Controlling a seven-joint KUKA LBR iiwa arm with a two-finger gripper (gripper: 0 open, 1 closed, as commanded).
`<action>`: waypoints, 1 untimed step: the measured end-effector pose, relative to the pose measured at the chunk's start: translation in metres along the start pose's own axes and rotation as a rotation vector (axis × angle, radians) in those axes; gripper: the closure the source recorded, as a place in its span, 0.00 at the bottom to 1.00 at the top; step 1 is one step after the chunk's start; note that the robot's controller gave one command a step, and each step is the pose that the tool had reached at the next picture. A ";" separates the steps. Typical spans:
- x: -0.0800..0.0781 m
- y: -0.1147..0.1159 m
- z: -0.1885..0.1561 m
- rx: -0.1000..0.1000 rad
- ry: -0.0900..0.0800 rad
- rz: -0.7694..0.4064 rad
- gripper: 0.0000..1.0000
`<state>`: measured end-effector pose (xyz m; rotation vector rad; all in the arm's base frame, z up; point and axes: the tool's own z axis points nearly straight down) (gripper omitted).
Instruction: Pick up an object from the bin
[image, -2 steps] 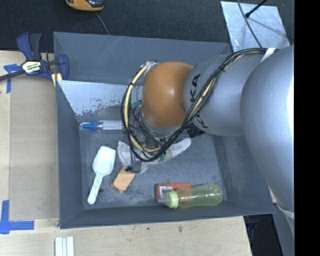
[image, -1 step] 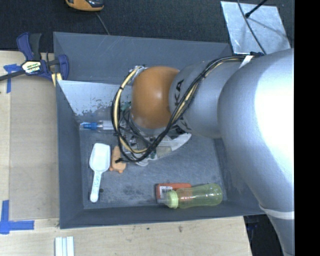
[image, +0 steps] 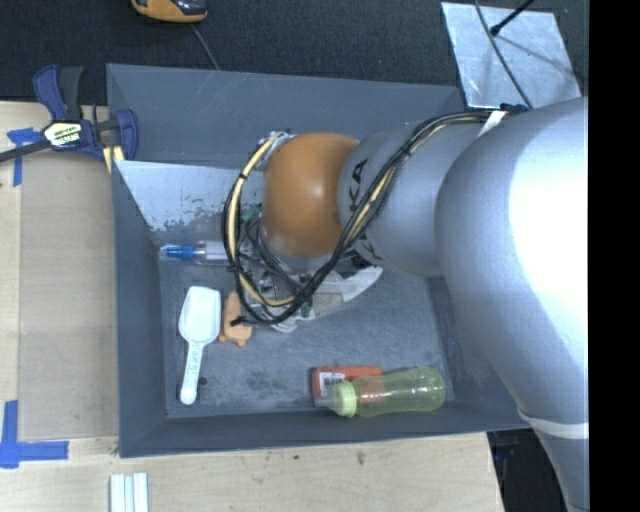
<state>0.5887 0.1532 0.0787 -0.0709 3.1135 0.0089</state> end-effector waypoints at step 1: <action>-0.003 0.011 -0.025 0.005 0.019 -0.003 1.00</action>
Offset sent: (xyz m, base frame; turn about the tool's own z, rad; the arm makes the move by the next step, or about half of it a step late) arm -0.0118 0.0121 0.0982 -0.0260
